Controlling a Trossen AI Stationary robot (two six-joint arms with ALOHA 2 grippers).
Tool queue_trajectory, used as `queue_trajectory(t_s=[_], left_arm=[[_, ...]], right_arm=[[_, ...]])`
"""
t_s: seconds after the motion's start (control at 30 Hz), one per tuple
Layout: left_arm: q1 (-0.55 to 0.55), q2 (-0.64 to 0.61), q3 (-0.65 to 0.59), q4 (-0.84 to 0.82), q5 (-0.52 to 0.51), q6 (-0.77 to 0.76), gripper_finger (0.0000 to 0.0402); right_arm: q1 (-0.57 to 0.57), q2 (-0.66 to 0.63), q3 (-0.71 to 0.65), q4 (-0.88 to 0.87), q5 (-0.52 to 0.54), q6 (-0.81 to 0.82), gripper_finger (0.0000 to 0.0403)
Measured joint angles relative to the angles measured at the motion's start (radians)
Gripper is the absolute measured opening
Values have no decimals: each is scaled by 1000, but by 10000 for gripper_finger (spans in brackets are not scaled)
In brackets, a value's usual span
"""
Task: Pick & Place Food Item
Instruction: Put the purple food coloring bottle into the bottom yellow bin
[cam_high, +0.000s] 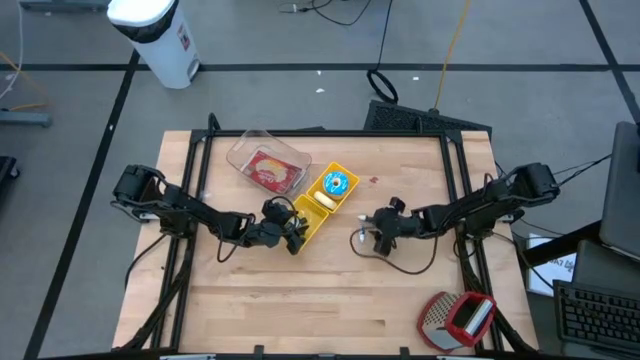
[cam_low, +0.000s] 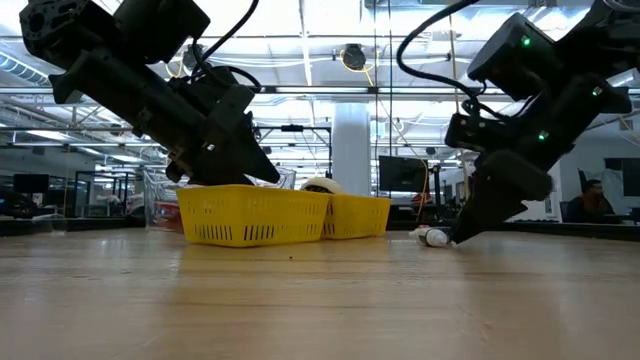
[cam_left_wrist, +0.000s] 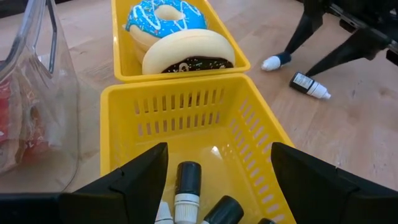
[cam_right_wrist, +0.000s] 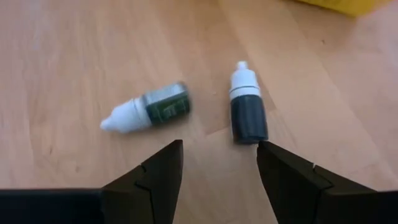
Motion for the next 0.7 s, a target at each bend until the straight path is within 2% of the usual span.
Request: queue_trajectory(t_s=[0.13,0.27,0.5,0.63,0.7], left_arm=[[0,0,0,0,0,2,283],[0,0,0,0,0,7,283],[1,0,0,0,0,27,283],[9,0,0,0,0,24,283],[12,0,0,0,0,22,283]], right_arm=[[-3,0,0,1,30,-119,194],[-34,0,0,44,45,-141,194],[-81,0,0,91,-31,-330,194],[-116,26,1,110,-127,-339,194],[-123,44,1,107,-136,-342,194]])
